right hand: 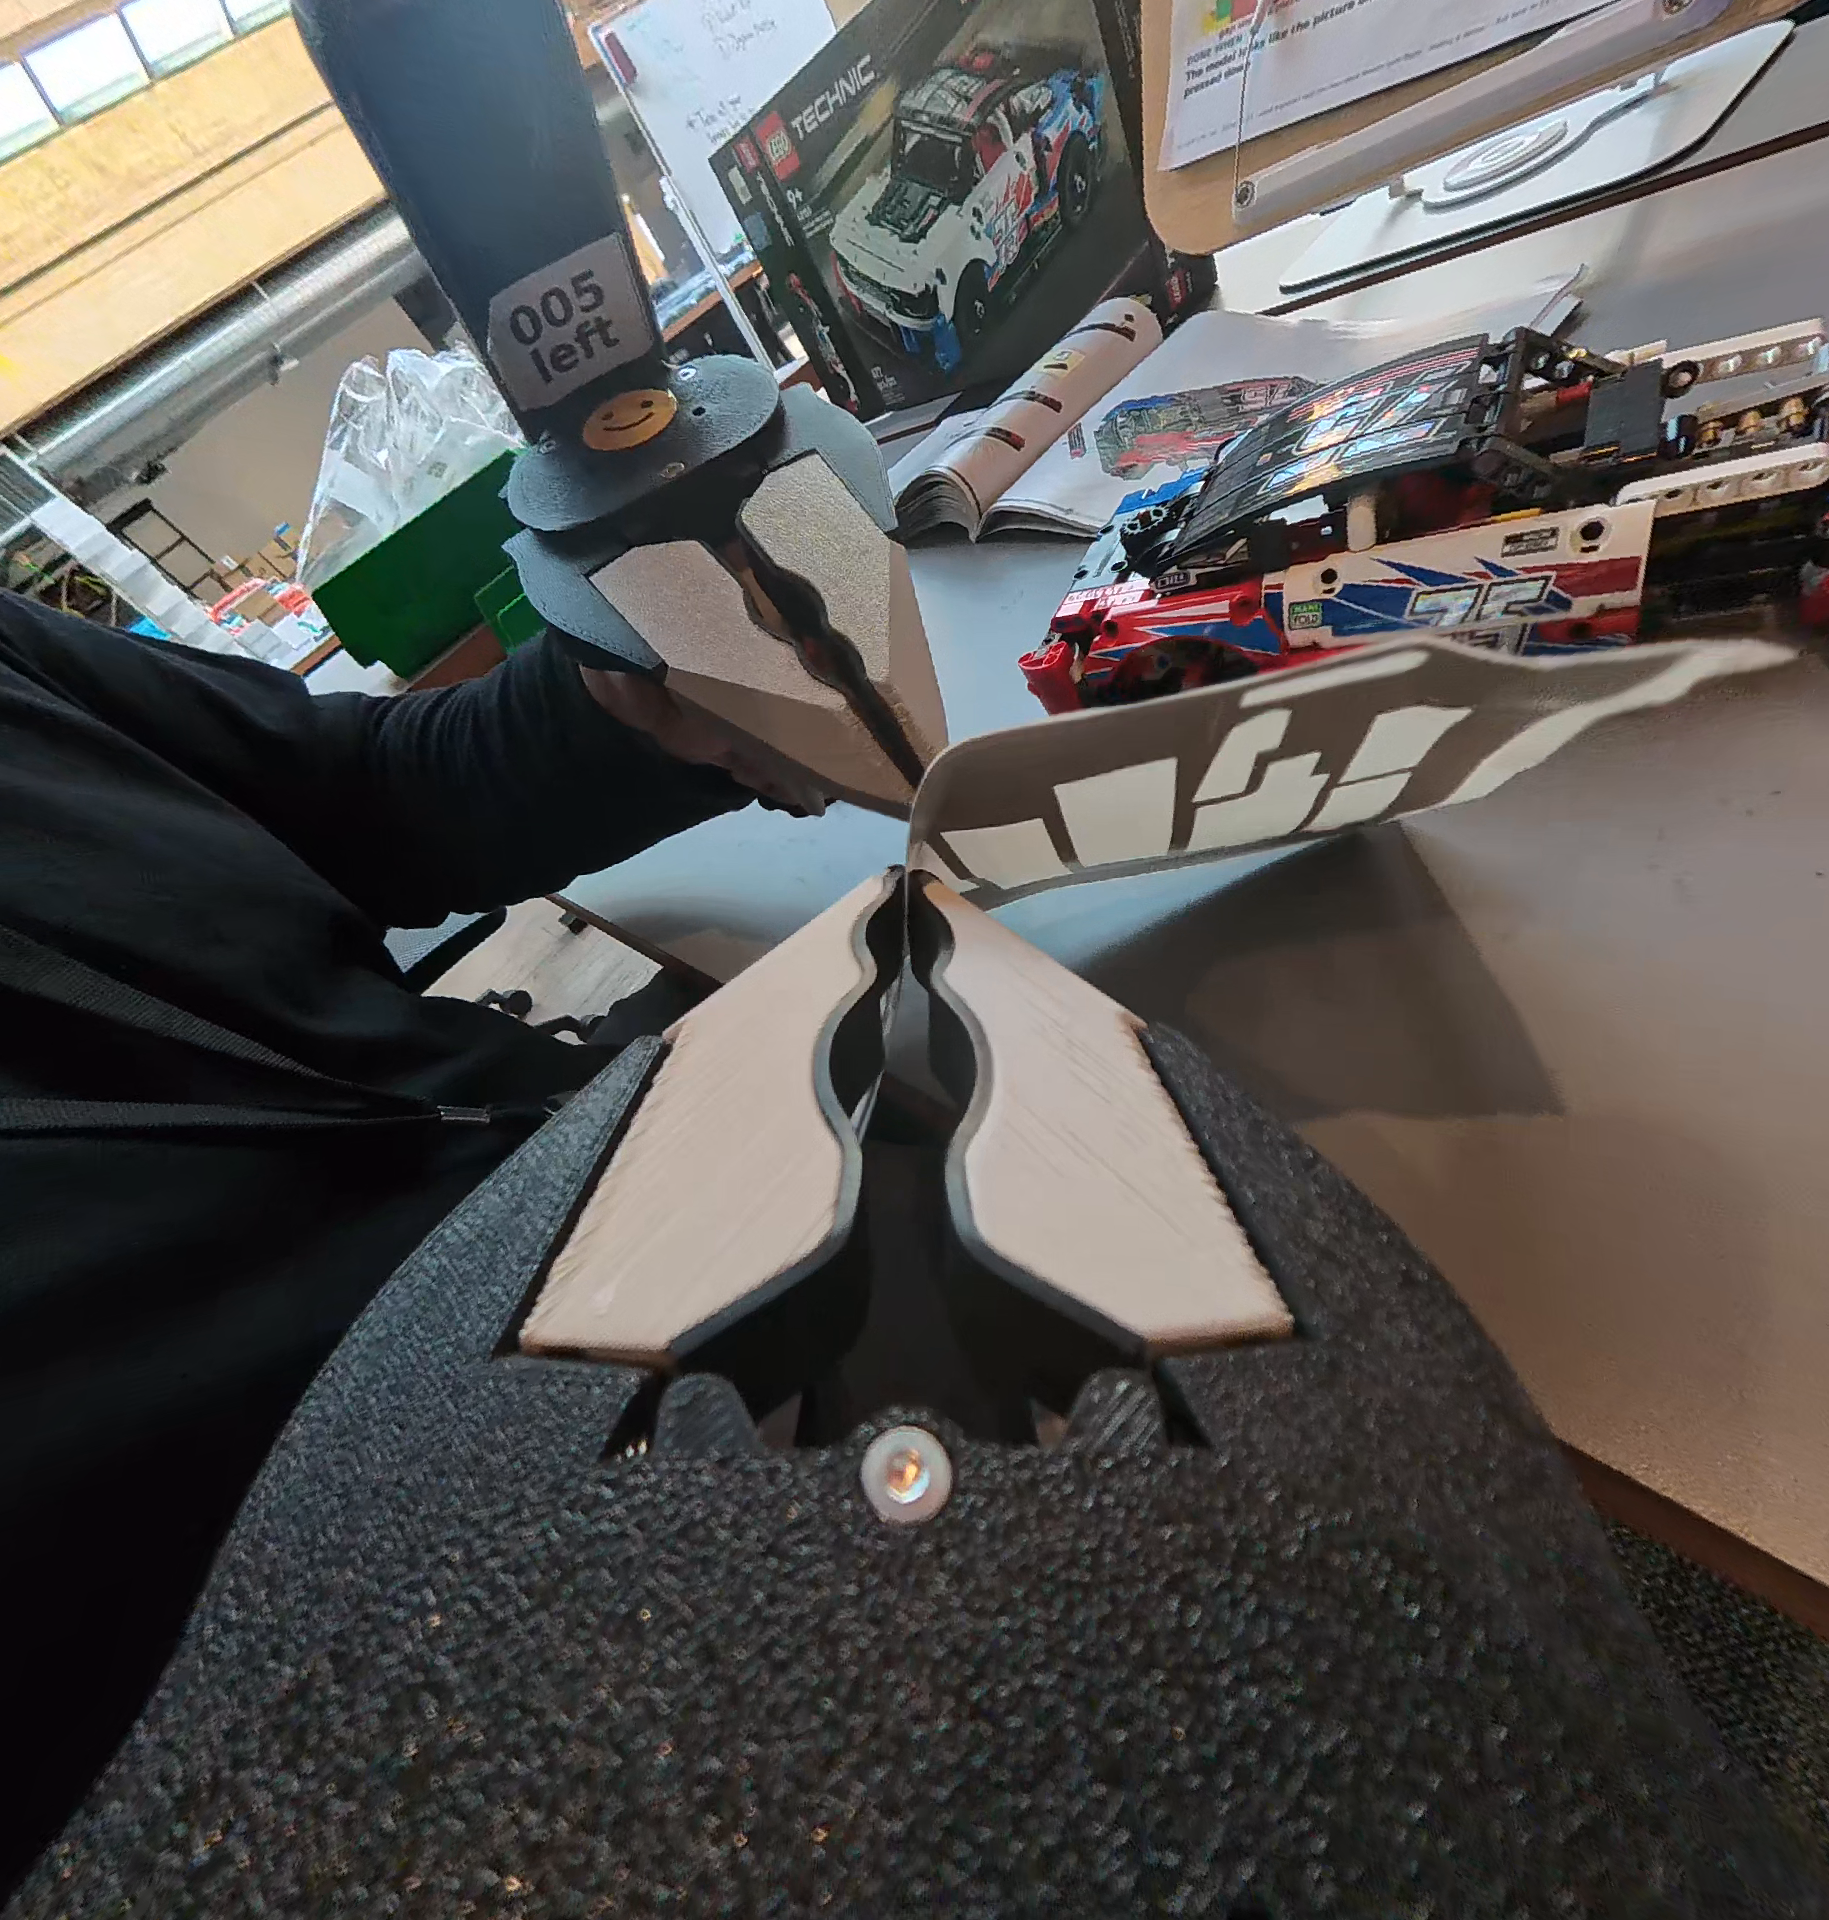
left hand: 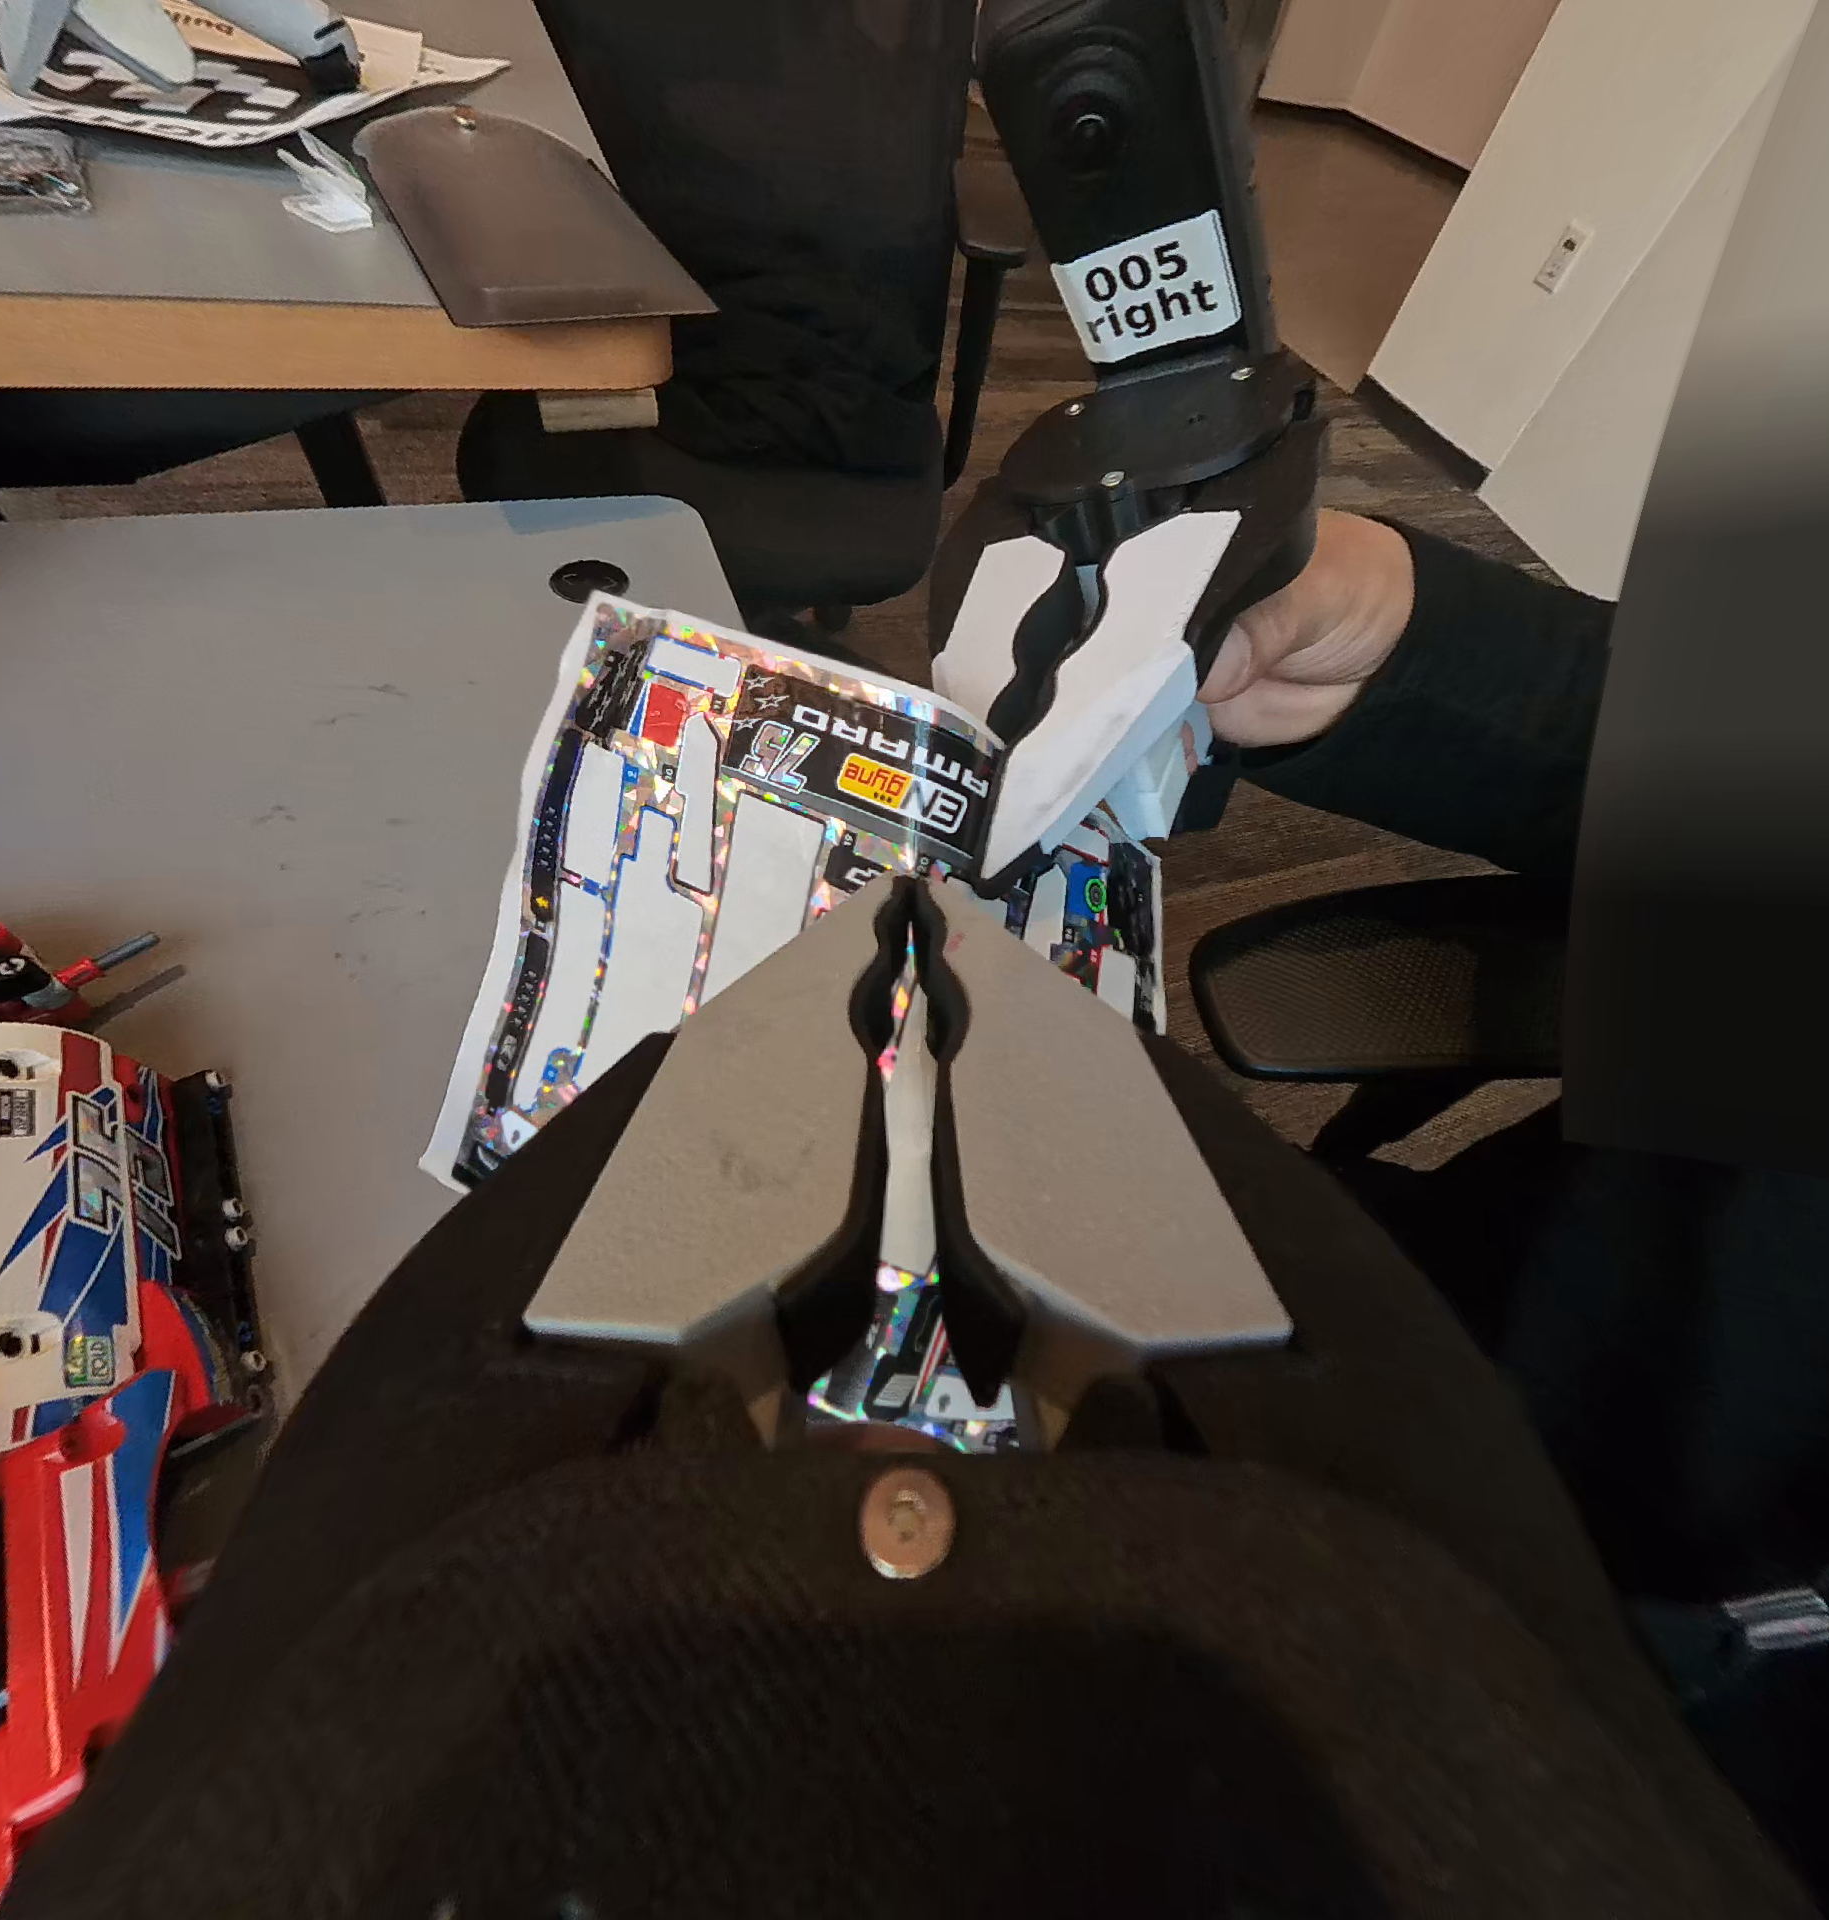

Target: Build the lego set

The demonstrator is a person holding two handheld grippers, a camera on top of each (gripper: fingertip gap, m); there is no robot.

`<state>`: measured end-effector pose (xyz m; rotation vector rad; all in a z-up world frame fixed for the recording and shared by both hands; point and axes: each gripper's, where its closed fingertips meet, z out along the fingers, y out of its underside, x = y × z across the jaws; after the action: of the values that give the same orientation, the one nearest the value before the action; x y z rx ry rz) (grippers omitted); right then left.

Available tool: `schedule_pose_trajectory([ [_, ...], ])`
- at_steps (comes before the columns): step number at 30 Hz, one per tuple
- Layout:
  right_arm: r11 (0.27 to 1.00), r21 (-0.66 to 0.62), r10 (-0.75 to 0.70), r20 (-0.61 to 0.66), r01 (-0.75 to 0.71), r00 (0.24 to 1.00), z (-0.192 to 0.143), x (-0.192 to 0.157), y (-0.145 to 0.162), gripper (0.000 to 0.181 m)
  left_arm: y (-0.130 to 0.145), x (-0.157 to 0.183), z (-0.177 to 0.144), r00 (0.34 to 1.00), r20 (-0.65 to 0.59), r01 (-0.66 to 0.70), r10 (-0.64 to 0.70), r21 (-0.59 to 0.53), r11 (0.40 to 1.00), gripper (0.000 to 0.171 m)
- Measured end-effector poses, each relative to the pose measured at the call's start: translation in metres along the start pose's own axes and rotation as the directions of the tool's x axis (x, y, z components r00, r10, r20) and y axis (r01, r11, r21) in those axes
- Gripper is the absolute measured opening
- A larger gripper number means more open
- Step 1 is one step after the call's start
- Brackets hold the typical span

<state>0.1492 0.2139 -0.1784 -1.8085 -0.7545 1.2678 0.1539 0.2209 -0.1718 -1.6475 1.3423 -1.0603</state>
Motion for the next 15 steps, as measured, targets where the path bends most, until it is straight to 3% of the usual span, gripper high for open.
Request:
schedule_pose_trajectory([
  [7,0.999,0.011,0.053,-0.008,-0.053,0.999,0.0,0.007,0.004,0.0,0.002,-0.013,-0.006,0.998,0.065,-0.007,0.008,-0.011,1.0,0.0],
  [15,0.987,0.036,0.16,-0.057,-0.159,0.985,-0.012,0.038,0.011,0.0,-0.007,-0.029,-0.023,0.994,0.111,0.007,-0.01,0.034,0.999,0.0],
])
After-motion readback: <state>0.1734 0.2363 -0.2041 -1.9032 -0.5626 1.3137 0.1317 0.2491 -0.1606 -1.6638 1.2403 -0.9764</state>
